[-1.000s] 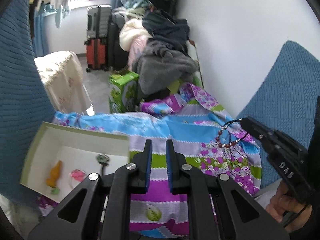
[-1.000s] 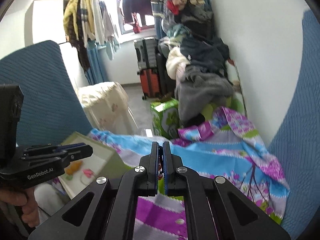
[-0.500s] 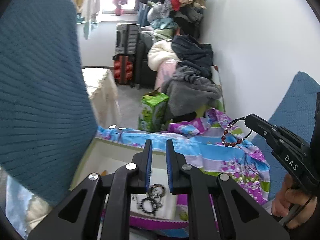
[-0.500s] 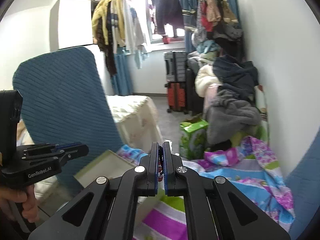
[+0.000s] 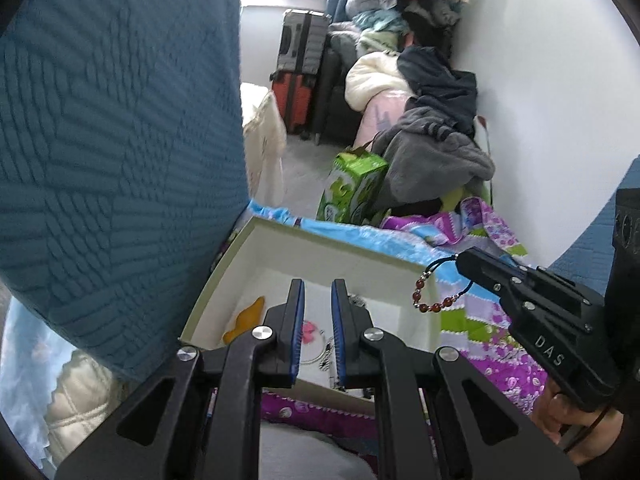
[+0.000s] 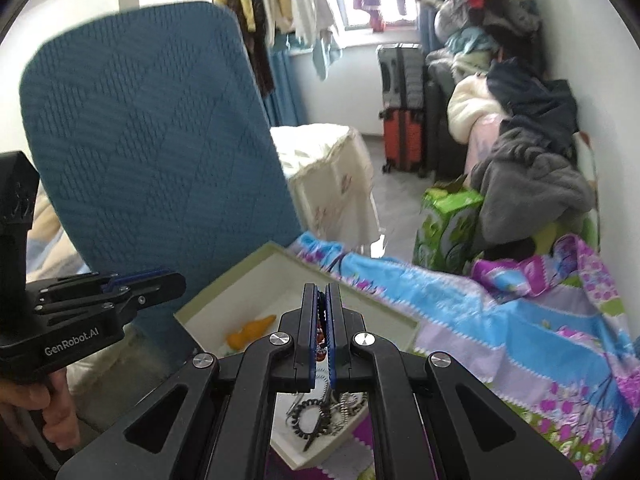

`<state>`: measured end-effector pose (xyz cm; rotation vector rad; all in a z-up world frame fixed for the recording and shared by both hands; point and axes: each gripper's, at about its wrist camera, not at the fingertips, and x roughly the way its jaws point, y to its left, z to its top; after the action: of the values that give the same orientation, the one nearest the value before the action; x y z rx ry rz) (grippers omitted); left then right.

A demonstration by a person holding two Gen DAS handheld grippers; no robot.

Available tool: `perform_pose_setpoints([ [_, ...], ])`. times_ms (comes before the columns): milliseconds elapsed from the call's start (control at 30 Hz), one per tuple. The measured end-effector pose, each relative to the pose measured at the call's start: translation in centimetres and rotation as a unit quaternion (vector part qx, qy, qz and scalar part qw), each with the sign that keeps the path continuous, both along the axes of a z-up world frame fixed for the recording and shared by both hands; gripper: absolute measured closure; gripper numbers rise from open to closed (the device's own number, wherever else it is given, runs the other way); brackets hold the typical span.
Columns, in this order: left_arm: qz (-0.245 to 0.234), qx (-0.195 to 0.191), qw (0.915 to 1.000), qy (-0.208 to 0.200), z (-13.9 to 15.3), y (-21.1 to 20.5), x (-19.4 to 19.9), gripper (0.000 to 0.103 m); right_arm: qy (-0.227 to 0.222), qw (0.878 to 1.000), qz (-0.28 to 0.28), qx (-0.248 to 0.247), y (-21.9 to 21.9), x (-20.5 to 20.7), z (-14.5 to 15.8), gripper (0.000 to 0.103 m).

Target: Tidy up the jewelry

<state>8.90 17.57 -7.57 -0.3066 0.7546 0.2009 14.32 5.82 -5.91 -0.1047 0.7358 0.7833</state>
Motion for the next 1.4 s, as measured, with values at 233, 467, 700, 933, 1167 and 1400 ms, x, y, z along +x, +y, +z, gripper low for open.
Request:
perform_pose_setpoints([
  [233,0.008,-0.016,0.9995,0.026,-3.0,1.1,0.5,0.09,0.036,0.999,0.013,-0.031,2.2,1.1,-3.8,0.101],
  [467,0.01,-0.02,0.9992,0.032,-3.3,1.3,0.9,0.09,0.063,0.997,0.017,-0.048,2.8,1.4,-5.5,0.099],
  [700,0.009,-0.011,0.9998,0.016,-0.8,0.6,0.4,0.086,0.052,0.998,0.006,-0.02,1.3,1.7,-2.3,0.072],
  [933,0.009,0.013,0.9997,-0.019,4.6,-0.9,-1.6,0.064,0.006,1.0,-0.015,0.014,-1.4,0.7,3.8,0.058],
  [1167,0.015,0.04,0.9979,-0.049,9.8,-2.2,-4.3,0.047,-0.038,0.998,-0.036,0.031,-4.4,-0.9,9.3,0.051],
  [1400,0.045,0.061,0.9938,-0.081,13.4,-2.9,-7.4,0.025,-0.075,0.995,-0.041,0.047,-7.3,-3.3,14.0,0.041],
])
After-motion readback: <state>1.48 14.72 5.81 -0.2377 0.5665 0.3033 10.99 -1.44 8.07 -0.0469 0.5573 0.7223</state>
